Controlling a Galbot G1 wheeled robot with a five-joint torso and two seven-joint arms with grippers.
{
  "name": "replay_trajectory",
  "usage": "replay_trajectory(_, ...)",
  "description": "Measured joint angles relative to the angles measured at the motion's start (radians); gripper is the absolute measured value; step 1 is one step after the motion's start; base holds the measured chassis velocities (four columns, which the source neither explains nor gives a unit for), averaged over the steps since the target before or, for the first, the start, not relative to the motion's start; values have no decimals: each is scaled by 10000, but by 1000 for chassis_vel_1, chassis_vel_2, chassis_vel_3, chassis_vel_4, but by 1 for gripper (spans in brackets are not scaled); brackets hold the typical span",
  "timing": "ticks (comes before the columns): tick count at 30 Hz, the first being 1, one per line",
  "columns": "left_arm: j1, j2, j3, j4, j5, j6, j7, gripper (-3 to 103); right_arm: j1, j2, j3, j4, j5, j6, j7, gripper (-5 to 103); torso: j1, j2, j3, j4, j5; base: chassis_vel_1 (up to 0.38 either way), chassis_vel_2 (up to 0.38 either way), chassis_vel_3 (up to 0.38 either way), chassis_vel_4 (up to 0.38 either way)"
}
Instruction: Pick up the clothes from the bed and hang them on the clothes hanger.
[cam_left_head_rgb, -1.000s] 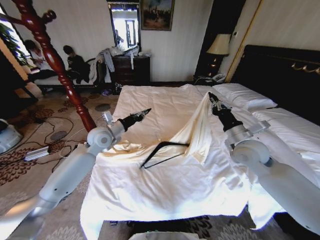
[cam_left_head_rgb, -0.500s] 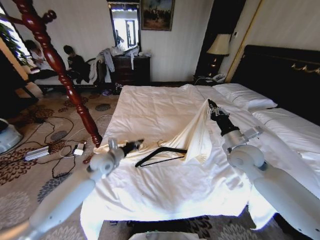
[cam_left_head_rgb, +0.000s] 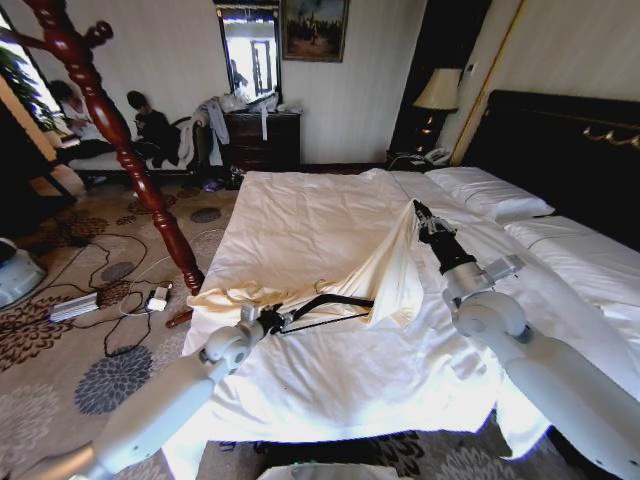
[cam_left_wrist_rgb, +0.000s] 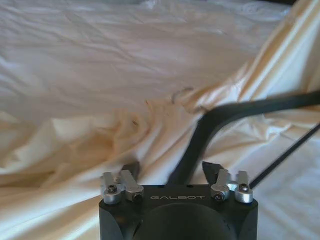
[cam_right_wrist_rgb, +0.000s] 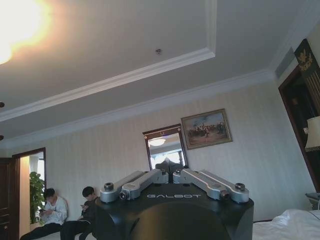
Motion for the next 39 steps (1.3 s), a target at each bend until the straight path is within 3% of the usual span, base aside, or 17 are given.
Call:
replay_trajectory(1, -22, -3, 38, -35, 19, 30, -47, 83, -10, 33, 3, -19, -18, 0, 1, 0, 0, 0, 0, 1, 1, 0, 0, 0, 0)
replay_trajectory(6, 168, 228, -353, -687, 51, -312, 6, 93, -70, 97, 70, -78, -66, -1, 9, 0, 0, 0, 0, 2, 4, 0, 0, 0, 0)
replay_trajectory(16, 596, 320, -129, -961, 106, -581, 308, 97, 91, 155, -45, -215, -70, -1, 17, 0, 0, 0, 0, 3, 1, 0, 0, 0, 0)
replay_trajectory(21, 759, 149, 139, -675, 383, -580, 341, 88, 99, 98, -16, -207, -31, -1, 21, 0, 0, 0, 0, 2, 0, 0, 0, 0, 0)
replay_trajectory(22, 774, 92, 156, -503, 545, -581, 336, 77, 68, 91, 13, -197, -31, -1, 22, 0, 0, 1, 1, 1, 0, 0, 0, 0, 0)
replay_trajectory(27, 693, 23, 105, -226, 617, -582, 308, 66, 22, 125, 29, -178, -49, 0, 22, 0, 0, 0, 1, 2, 1, 0, 0, 0, 0)
replay_trajectory(28, 620, 24, 36, -157, 616, -582, 297, 56, 15, 144, 29, -178, -65, 0, 22, 0, 0, 0, 1, 1, 1, 0, 0, 0, 0)
replay_trajectory(30, 591, 33, 0, -130, 610, -578, 297, 56, 15, 152, 29, -178, -71, 0, 22, 0, 0, 0, 1, 1, 1, 0, 0, 0, 0)
replay_trajectory(33, 510, 114, -132, 24, 600, -569, 300, 40, 15, 180, 27, -181, -81, 1, 23, 0, 0, 1, 1, 2, 2, 0, 0, 0, 0)
replay_trajectory(35, 486, 143, -153, 128, 599, -561, 321, 36, 15, 181, 22, -181, -84, 2, 22, 0, 0, 0, 1, 3, 2, 0, 0, 0, 0)
replay_trajectory(39, 385, 133, -21, 311, 604, -512, 386, 38, 31, 179, 15, -181, -85, 3, 23, 0, 0, 1, 1, 2, 2, 0, 0, 0, 0)
